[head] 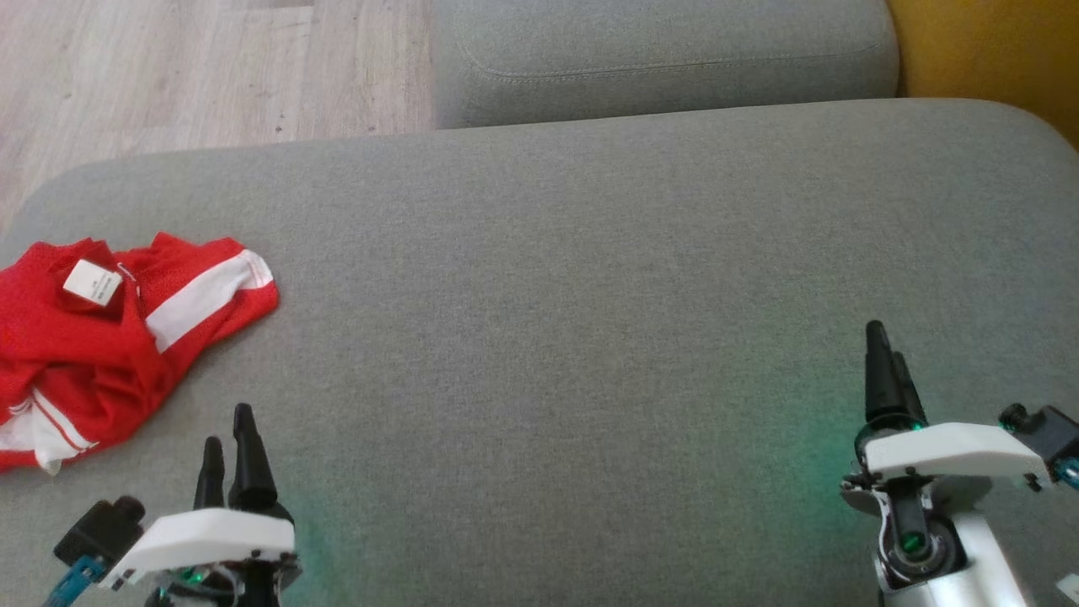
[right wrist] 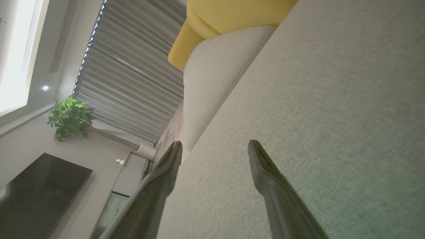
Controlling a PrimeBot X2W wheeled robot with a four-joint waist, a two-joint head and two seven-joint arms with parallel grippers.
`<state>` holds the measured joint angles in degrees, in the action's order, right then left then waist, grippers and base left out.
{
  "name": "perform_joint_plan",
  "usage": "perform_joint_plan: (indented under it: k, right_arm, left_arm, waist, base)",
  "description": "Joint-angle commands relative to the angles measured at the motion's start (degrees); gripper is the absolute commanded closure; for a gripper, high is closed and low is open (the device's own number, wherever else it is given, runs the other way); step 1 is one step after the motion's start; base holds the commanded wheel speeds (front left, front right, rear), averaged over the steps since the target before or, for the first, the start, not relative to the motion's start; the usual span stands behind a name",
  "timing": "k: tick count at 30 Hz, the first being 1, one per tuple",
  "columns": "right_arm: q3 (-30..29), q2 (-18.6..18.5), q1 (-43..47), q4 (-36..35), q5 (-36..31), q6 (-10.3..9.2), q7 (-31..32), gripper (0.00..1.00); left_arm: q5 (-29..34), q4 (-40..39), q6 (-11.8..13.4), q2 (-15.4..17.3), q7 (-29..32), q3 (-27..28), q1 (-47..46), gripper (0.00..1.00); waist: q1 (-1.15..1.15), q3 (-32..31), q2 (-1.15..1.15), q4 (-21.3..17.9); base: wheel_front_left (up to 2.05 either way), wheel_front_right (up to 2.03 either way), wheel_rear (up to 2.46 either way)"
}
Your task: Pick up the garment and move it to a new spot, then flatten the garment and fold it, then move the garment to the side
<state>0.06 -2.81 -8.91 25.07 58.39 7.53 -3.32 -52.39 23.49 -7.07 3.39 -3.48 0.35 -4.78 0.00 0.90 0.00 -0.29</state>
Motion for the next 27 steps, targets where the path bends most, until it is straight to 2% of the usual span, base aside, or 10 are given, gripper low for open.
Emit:
perform_joint_plan:
  k: [1, 27]
  right_arm:
    - [1.54, -1.03, -4.18, -1.54, -2.69, -0.02, -1.06, 0.00]
    - [5.04, -1.16, -7.35, 1.98, -22.87, -0.03, -5.29, 0.00]
  left_arm:
    - [2.96, -1.30, -0.20, 1.41, -0.96, 0.81, -3.37, 0.00]
    - [23.98, 1.54, 0.17, 2.03, -5.16, -0.49, -5.52, 0.00]
  waist:
    - [0.00, -0.02, 0.00, 0.00]
    - [0.00, 0.34, 0.00, 0.00]
  base:
    - [0.00, 0.00, 0.00]
    - [0.00, 0.00, 0.00]
